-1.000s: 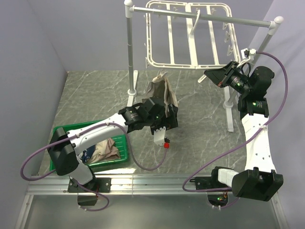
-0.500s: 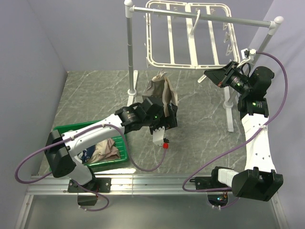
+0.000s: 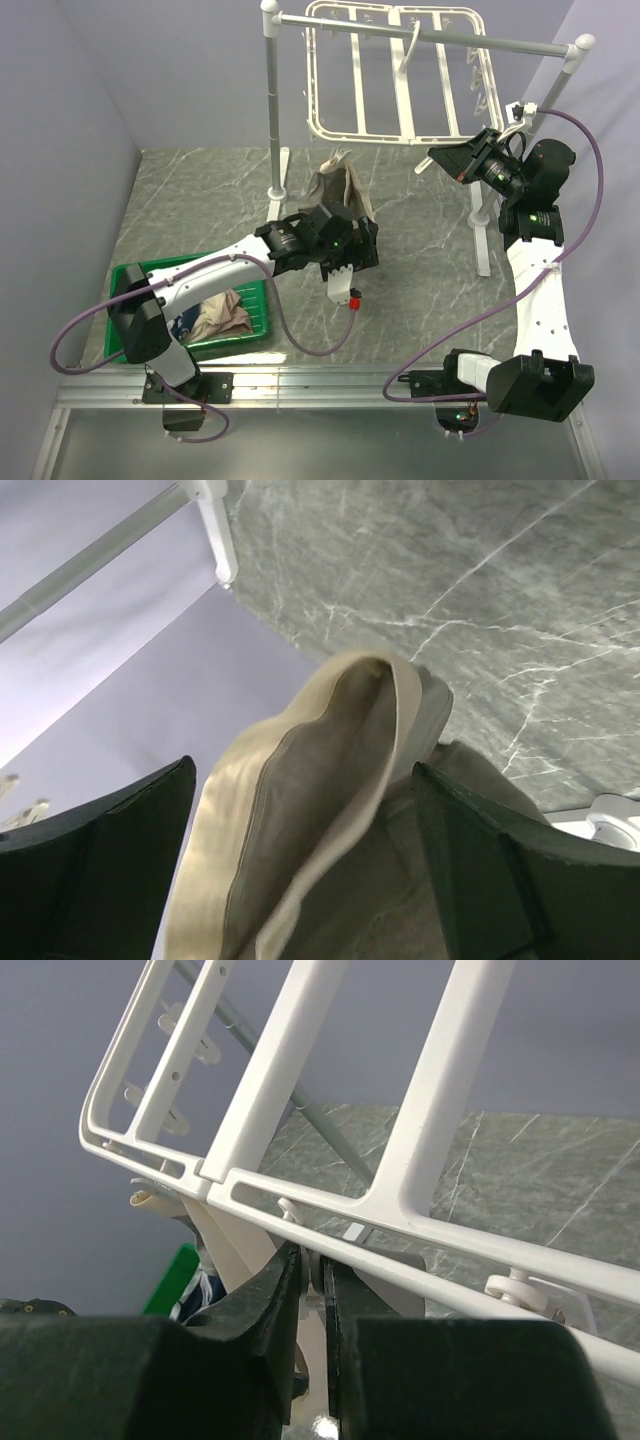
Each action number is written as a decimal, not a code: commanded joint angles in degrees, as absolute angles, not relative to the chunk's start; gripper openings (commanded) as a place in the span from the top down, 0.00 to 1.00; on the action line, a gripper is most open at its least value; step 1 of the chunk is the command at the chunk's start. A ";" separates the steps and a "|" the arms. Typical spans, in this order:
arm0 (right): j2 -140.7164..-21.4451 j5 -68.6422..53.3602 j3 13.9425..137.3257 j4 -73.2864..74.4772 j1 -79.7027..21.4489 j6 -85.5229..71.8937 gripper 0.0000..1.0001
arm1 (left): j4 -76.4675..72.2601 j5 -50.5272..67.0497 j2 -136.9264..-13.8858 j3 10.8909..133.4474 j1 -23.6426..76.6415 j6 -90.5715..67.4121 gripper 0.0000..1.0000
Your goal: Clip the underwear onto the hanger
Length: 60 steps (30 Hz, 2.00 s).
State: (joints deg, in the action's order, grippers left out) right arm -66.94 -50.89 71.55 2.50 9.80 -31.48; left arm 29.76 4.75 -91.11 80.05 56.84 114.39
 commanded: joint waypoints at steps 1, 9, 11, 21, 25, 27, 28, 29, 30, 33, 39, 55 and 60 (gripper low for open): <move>-67.32 -54.23 70.40 4.04 10.02 -30.94 1.00 | 31.89 5.54 -92.46 83.49 57.13 141.51 0.05; -67.06 -54.32 70.49 4.66 10.28 -30.24 1.00 | 38.49 -2.98 -97.38 89.82 57.30 137.29 0.52; -67.15 -54.40 70.49 4.75 10.37 -30.15 1.00 | 40.68 -2.73 -97.47 91.31 57.30 135.18 0.67; -67.76 -54.32 70.93 4.13 10.46 -30.76 1.00 | 47.20 6.41 -97.12 97.82 57.22 123.06 1.00; -67.76 -54.40 71.10 4.22 10.46 -30.85 1.00 | 46.59 7.64 -96.24 96.34 57.22 120.77 1.00; -67.68 -54.32 71.10 3.96 10.46 -31.02 1.00 | 45.62 7.65 -95.01 94.67 57.22 121.02 0.99; -67.76 -54.49 71.10 4.04 10.46 -30.94 1.00 | 45.01 7.39 -94.49 93.70 57.22 121.90 0.93; -67.76 -54.49 71.10 4.22 10.46 -30.85 1.00 | 43.26 7.47 -93.44 91.52 57.22 122.34 0.85; -67.85 -54.49 71.19 4.22 10.46 -30.85 1.00 | 42.37 7.56 -92.99 90.62 57.13 122.52 0.70; -67.68 -54.49 71.19 4.48 10.46 -30.67 1.00 | 39.82 8.09 -91.23 87.72 57.22 122.69 0.40; -67.32 -54.58 70.75 4.13 10.46 -30.67 1.00 | 29.36 9.40 -85.87 79.37 57.22 122.34 0.01; -67.32 -54.84 70.49 3.96 10.55 -30.94 1.00 | 35.41 -1.58 -95.79 90.68 57.22 123.14 0.01; -67.24 -54.84 69.96 3.51 10.63 -31.20 1.00 | 40.14 -5.43 -99.22 95.35 57.22 122.78 0.03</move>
